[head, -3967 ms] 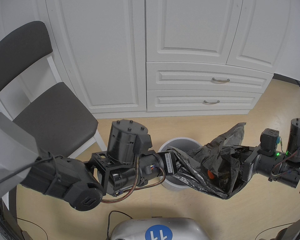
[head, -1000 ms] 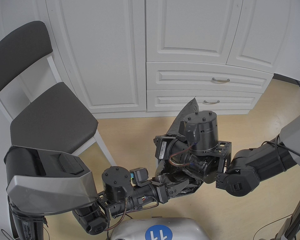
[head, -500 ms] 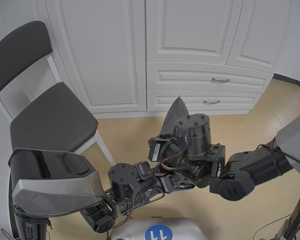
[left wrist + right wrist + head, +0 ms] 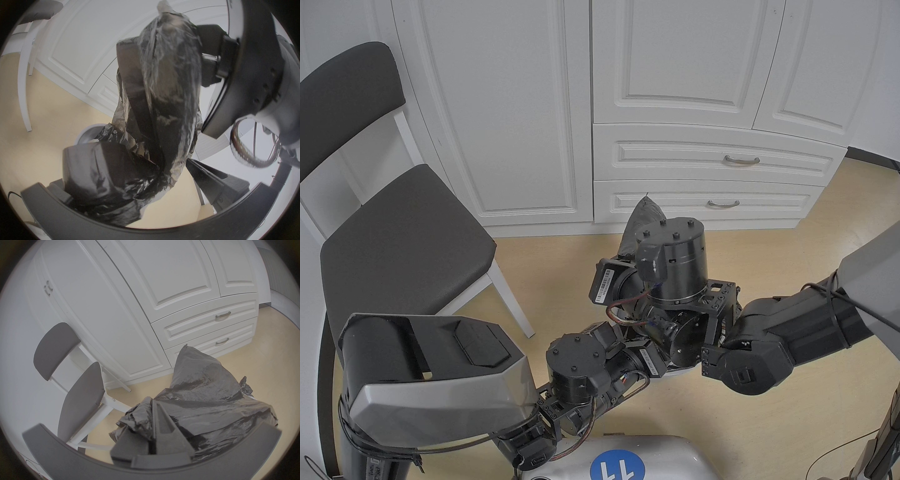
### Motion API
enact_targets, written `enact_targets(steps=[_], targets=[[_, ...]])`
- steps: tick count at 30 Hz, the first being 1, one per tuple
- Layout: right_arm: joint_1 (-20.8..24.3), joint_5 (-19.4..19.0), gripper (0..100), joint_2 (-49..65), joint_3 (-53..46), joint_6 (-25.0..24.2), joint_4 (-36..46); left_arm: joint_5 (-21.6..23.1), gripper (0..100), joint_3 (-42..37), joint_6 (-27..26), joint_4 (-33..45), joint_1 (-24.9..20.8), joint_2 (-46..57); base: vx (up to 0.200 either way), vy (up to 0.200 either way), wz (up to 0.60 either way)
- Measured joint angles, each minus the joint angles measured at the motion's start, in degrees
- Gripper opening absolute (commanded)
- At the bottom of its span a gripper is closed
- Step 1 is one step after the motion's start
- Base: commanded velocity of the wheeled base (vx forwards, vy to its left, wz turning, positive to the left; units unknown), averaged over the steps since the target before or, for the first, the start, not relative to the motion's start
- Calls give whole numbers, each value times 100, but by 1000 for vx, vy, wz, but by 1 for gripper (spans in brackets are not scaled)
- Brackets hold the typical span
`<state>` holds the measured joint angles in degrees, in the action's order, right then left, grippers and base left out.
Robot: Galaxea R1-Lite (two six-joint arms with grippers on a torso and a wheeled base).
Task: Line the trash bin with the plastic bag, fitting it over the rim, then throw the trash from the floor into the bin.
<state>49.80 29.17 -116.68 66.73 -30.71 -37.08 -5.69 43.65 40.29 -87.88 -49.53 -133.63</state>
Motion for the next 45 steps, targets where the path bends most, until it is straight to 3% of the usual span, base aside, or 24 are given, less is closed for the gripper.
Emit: enact_targets(steps=[9, 25, 26, 39, 40, 45], targets=[[-33, 118, 0, -88, 105, -33, 5, -413, 100, 218, 13, 0, -82, -101, 0, 0, 0], [-5, 126, 0, -102, 123, -33, 2, -572, 100, 645, 11, 10, -33, -328, 0, 0, 0], [-5, 128, 0, -101, 123, -30, 2, -601, 0, 675, 11, 11, -33, -346, 0, 0, 0], [17, 228, 0, 85, -4, 77, -2, -629, 0, 638, 7, 10, 15, -399, 0, 0, 0], [17, 230, 100, 122, -37, 107, 2, -629, 0, 606, 5, 7, 15, -391, 0, 0, 0], [4, 217, 100, 282, -223, 329, -2, -602, 0, 417, -2, 11, 13, -346, 0, 0, 0]])
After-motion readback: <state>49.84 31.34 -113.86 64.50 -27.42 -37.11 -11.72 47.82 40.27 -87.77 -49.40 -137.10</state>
